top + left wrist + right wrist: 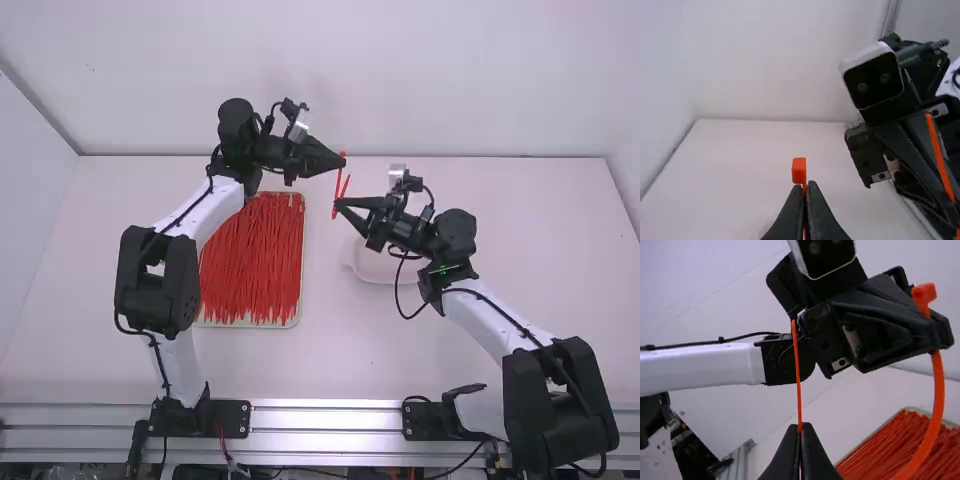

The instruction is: Fasten the cable tie

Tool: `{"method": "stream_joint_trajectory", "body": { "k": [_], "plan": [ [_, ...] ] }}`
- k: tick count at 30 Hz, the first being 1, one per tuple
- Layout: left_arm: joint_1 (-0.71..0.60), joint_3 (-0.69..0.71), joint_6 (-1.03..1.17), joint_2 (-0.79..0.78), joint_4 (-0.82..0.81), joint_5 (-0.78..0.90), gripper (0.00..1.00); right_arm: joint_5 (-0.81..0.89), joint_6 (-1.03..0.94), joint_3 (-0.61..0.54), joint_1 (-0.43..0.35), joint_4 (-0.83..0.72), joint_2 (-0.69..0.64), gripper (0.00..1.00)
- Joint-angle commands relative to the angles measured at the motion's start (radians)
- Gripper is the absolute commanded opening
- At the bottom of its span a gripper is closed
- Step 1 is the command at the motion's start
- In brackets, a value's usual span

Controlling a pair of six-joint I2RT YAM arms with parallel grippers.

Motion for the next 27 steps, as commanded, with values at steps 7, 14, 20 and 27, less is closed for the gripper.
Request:
{"method": "stream_joint_trajectory", "body": {
  "k": [7,14,20,27],
  "plan": [
    [-0.008,-0.009,0.159,0.005,0.027,0.024,0.02,0.003,0.237,0.035,-0.005,0.005,0.0,0.0],
    [-0.008,-0.009,0.159,0.005,0.06,0.026,0.02,0.002,0.276,0.035,0.03,0.005,0.0,0.0],
    [-0.009,-0.011,0.182,0.005,0.069,0.054,0.02,-0.016,0.325,0.035,0.035,0.005,0.0,0.0],
    [-0.015,-0.011,0.202,0.005,0.086,0.054,0.02,-0.02,0.359,0.035,0.016,0.005,0.0,0.0]
  ]
}}
